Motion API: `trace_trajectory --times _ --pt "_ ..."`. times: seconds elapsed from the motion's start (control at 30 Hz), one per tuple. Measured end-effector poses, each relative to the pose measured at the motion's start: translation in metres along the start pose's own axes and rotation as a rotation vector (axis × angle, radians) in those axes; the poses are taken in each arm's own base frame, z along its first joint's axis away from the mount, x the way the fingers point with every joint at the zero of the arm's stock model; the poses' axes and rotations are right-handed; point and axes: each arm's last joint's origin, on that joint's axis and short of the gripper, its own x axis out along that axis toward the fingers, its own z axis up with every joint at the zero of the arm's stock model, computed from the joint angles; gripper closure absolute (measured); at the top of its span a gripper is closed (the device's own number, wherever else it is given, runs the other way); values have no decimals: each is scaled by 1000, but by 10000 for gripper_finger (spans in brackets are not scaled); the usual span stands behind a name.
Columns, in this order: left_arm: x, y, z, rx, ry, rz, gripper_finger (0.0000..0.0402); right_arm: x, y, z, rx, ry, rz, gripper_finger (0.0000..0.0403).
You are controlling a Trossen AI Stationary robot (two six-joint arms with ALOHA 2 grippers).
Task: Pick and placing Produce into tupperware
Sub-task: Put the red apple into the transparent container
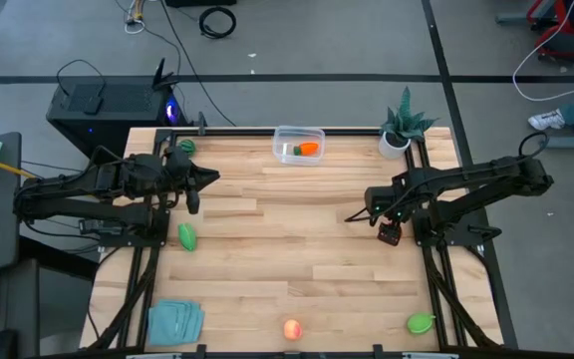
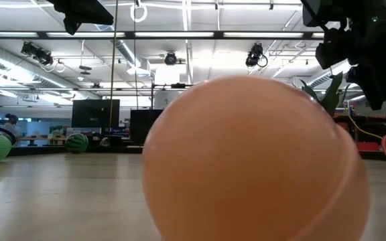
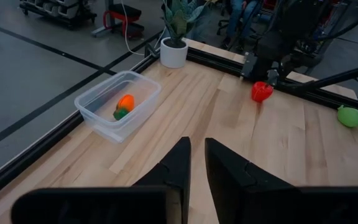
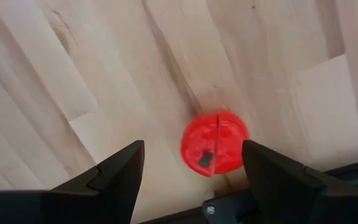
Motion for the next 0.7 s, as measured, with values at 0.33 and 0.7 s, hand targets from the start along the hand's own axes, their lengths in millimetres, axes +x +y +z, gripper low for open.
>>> trace_trajectory --times 0.33,0.7 --pt "0 0 0 0 0 0 350 3 -1 -1 -6 11 -4 49" --pt "0 0 0 0 0 0 350 22 -7 -5 63 11 -64 12"
